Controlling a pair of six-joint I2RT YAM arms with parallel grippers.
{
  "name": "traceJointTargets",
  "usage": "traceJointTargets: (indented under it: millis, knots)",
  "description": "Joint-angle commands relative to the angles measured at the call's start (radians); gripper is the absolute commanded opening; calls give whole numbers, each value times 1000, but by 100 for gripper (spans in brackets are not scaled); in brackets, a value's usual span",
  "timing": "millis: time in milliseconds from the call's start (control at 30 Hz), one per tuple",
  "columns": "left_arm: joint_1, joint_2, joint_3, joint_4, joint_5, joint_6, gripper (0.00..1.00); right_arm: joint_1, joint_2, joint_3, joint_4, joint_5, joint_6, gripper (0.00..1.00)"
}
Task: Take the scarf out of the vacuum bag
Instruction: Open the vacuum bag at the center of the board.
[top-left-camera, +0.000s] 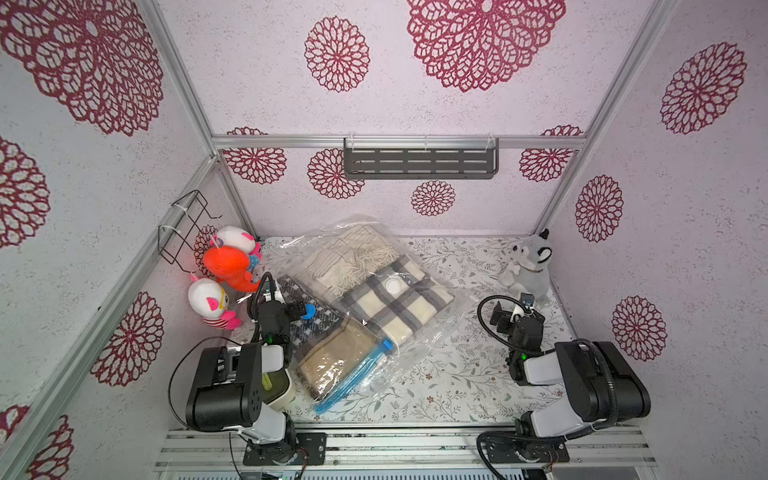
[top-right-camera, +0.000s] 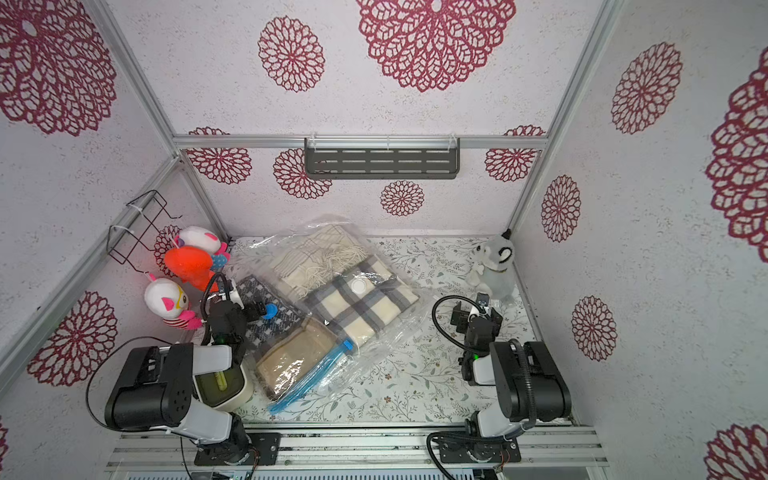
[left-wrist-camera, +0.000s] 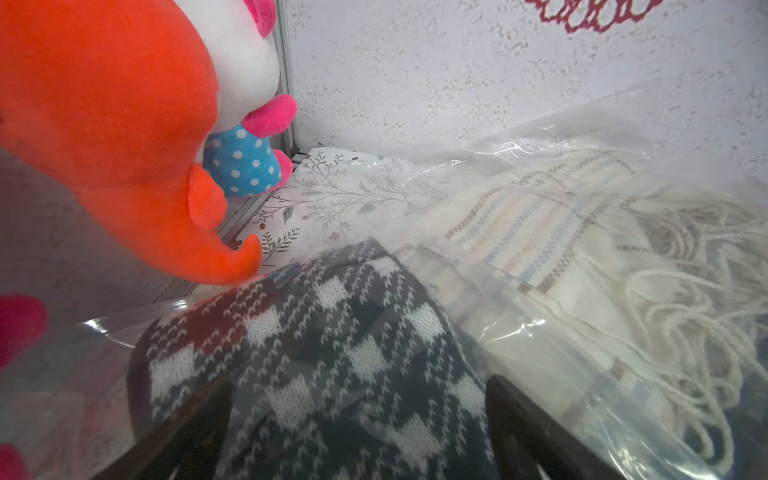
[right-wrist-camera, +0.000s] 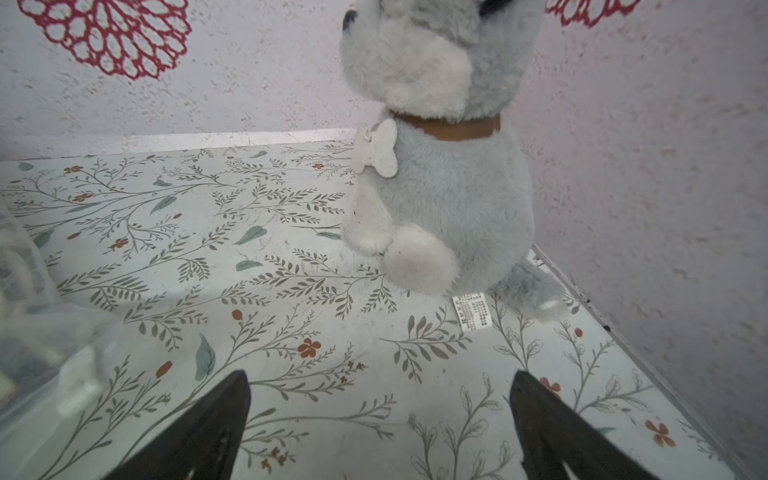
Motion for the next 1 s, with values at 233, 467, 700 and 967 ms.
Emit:
traceJointTargets:
  millis: [233, 467, 700, 967]
  knots:
    - [8, 13, 18, 31, 0, 20, 98, 3, -4, 21, 39, 11, -9, 99]
    - [8, 13, 17, 32, 0, 20, 98, 3, -4, 20, 39, 11, -9, 99]
    - [7, 13, 17, 30, 0, 20, 98, 2, -4, 20, 39, 11, -9, 99]
    - [7, -22, 12, 19, -9, 17, 98, 3, -64, 35, -30, -16, -21, 99]
